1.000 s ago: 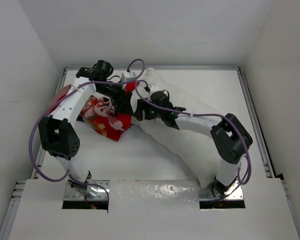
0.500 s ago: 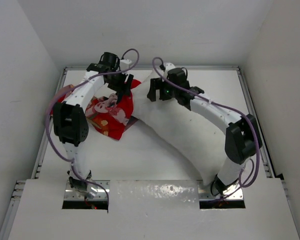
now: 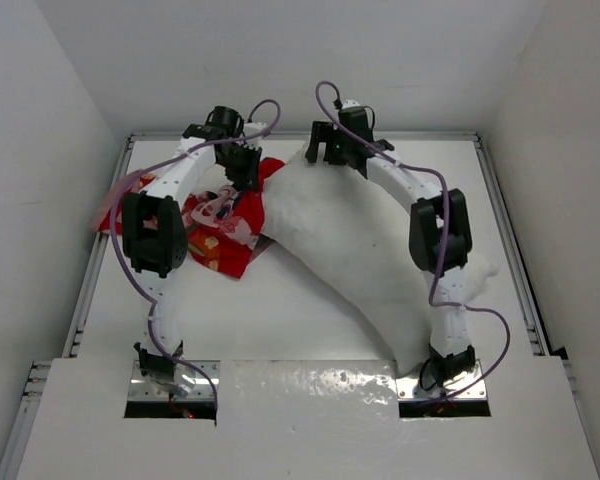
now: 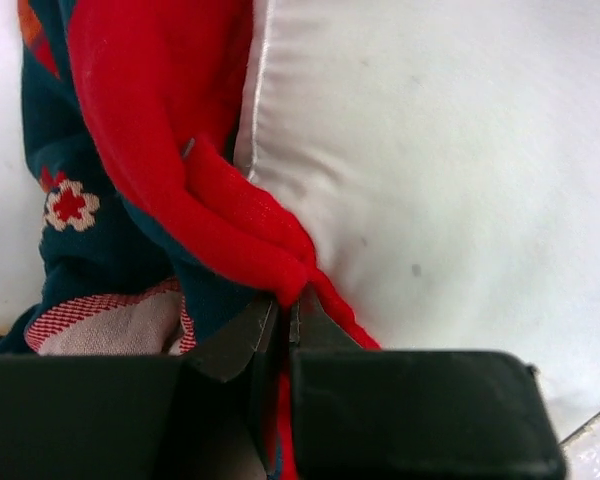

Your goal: Put the pillow into the pillowcase

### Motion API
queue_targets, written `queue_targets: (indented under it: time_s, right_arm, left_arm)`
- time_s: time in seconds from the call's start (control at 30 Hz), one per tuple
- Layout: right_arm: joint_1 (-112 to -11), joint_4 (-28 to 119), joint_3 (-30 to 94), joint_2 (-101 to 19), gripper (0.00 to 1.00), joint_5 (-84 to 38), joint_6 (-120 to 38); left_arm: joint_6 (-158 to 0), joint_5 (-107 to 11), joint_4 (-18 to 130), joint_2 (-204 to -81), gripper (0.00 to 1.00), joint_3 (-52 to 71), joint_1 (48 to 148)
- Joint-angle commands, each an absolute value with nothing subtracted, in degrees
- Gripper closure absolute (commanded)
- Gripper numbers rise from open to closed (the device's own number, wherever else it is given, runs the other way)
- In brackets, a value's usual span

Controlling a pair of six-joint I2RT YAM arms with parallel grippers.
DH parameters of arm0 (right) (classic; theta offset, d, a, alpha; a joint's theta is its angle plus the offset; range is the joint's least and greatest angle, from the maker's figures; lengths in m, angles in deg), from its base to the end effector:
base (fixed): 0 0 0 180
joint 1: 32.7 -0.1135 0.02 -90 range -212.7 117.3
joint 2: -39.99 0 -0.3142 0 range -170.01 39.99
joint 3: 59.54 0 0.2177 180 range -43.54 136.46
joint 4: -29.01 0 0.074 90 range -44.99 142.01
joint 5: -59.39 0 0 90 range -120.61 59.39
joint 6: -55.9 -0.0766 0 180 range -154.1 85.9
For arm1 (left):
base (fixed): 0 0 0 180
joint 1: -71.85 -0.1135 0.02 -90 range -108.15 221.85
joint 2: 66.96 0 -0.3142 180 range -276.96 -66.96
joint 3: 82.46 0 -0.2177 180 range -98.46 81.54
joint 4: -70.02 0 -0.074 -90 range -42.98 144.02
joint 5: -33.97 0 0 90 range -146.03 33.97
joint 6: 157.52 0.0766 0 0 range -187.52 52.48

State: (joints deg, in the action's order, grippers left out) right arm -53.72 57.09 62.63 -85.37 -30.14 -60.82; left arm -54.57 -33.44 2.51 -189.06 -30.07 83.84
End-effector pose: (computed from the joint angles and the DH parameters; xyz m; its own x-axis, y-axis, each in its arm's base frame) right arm 0.5112 0.1971 0.2795 -0.5970 0.2523 -0.7615 -0.1084 0.9152 0.3881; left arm 0.4552 -0.1268 0.2728 -0.7592 0.3728 -0.5335 0.5524 0.8025 -0.2253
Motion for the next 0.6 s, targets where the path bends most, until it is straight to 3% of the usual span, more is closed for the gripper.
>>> queue_targets:
  time_s: [0.0,0.1,0.13,0.23,0.27,0.3,0.4,0.57]
  right_arm:
    - [-51.95,56.18,67.11,-92.19,0.05,-30.88,-64.51]
    - [-52.04,55.21,68.26,-95.10,0.10,-24.21,-66.09]
    - [-52.04,54.43,67.47,-94.93,0.30,-19.32,-66.96]
    - [-52.30,50.21,60.28,-91.34,0.72,-12.53,-68.98]
    - [-52.56,46.81,54.69,-87.84,0.92,-11.89,-70.21]
    - [-52.74,44.86,51.42,-85.81,0.99,-11.54,-70.57]
    - [-53.53,36.07,40.16,-78.17,1.00,-12.58,-70.57]
    - [-55.37,30.88,33.11,-72.61,1.00,-12.59,-69.78]
  left_arm:
    - [-54.33,-28.87,3.74,-185.87,1.00,-34.29,83.37]
    - [-54.51,-28.51,3.92,-185.96,1.00,-36.31,82.93]
    - [-54.68,-28.69,4.01,-185.96,1.00,-37.45,82.84]
    - [-54.77,-28.43,4.09,-185.79,1.00,-39.92,82.66]
    - [-54.69,-27.82,4.36,-185.44,1.00,-40.44,82.66]
    - [-54.51,-27.64,4.45,-185.35,1.00,-41.15,82.66]
    - [-54.16,-27.55,5.24,-184.73,1.00,-41.85,82.57]
    - [-54.16,-24.58,5.85,-184.29,1.00,-40.54,82.57]
